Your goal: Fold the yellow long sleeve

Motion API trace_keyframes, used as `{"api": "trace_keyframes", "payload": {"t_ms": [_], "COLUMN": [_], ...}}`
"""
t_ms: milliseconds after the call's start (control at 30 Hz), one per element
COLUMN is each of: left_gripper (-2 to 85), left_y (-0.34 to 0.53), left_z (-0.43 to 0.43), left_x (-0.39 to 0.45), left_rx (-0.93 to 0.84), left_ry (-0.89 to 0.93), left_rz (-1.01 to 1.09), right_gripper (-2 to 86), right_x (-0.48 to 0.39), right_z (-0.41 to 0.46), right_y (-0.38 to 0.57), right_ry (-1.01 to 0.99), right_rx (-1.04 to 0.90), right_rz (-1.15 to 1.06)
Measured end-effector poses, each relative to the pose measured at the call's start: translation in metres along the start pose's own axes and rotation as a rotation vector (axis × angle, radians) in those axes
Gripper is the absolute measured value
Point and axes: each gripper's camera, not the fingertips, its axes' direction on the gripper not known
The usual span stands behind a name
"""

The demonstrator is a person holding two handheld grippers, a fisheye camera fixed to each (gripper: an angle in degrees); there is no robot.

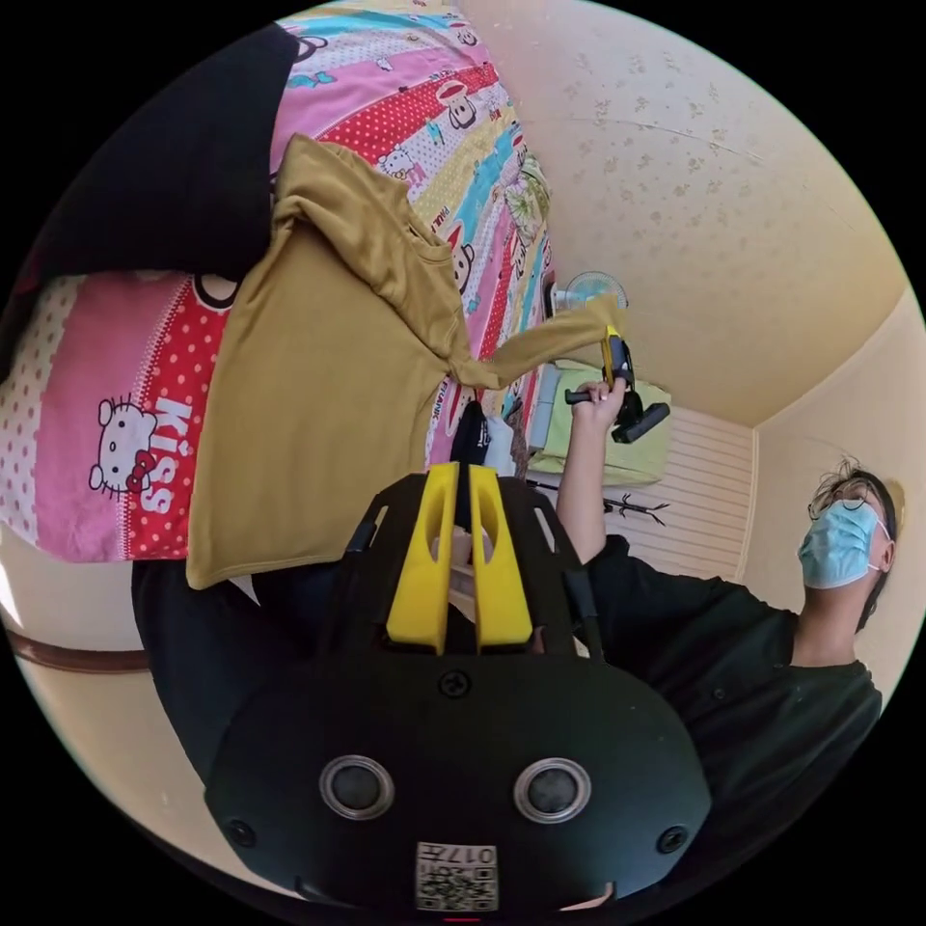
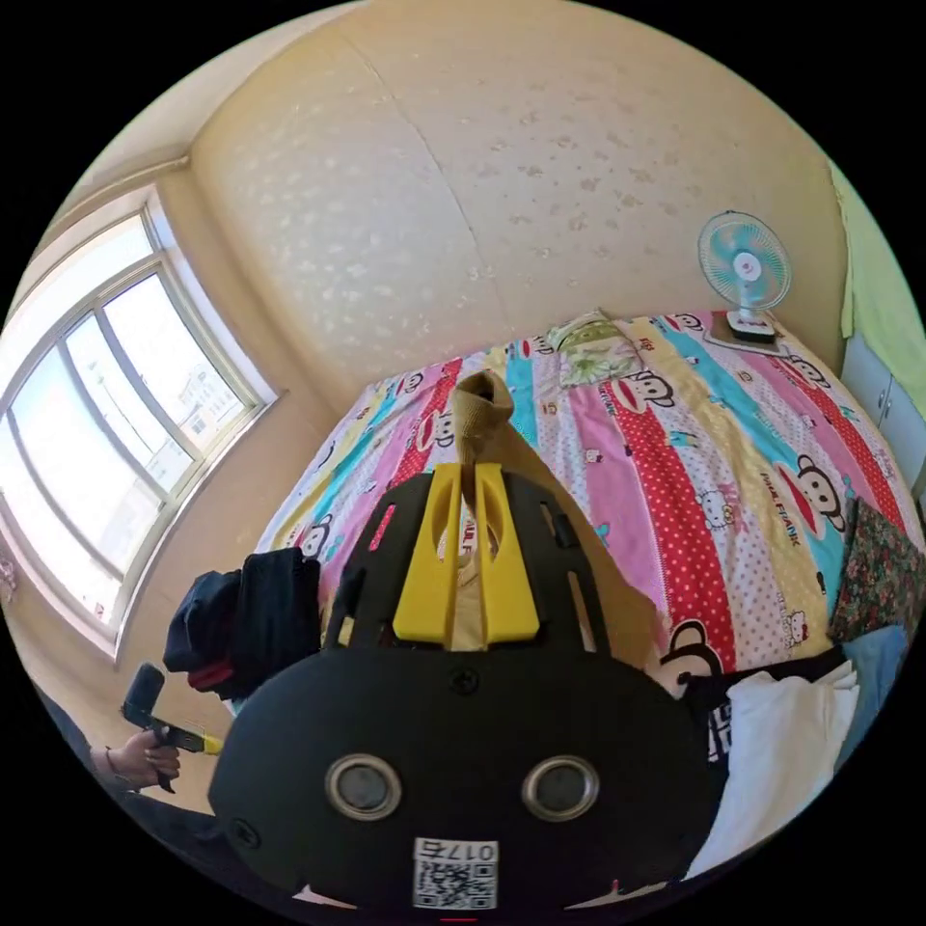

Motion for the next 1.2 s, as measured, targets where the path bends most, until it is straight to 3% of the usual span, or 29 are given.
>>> {"api": "trace_keyframes", "payload": {"t_ms": [233, 300, 367, 633, 800, 900, 1033, 1200], "left_gripper": [6.9, 8.8, 9.7, 13.7, 15.9, 16.8, 15.8, 4.6], "left_y": [-0.010, -0.015, -0.019, -0.040, -0.055, -0.057, -0.069, -0.088], "left_z": [-0.015, -0.016, -0.019, -0.051, -0.035, -0.024, -0.015, -0.017], "left_x": [-0.030, -0.043, -0.052, -0.085, -0.119, -0.130, -0.140, -0.140], "left_rx": [-0.049, -0.083, -0.101, -0.126, -0.427, -0.553, -0.594, -0.542], "left_ry": [-0.027, -0.056, -0.075, -0.340, -0.431, -0.428, -0.391, -0.196], "left_rz": [-0.023, -0.042, -0.051, -0.052, 0.004, 0.032, 0.019, -0.081], "right_gripper": [4.7, 6.2, 7.1, 9.9, 12.7, 13.2, 12.2, 6.9], "right_x": [-0.105, -0.106, -0.099, 0.007, 0.087, 0.110, 0.135, 0.159], "right_z": [0.160, 0.223, 0.237, 0.098, 0.019, 0.003, 0.003, -0.003], "right_y": [0.076, 0.118, 0.143, 0.203, 0.273, 0.303, 0.326, 0.331], "right_ry": [-0.148, -0.217, -0.241, 0.033, 0.274, 0.252, 0.123, 0.010], "right_rx": [-0.303, -0.597, -0.716, -0.731, -0.994, -1.089, -1.086, -1.024], "right_rz": [-0.180, -0.154, -0.155, 0.040, 0.217, 0.292, 0.461, 0.552]}}
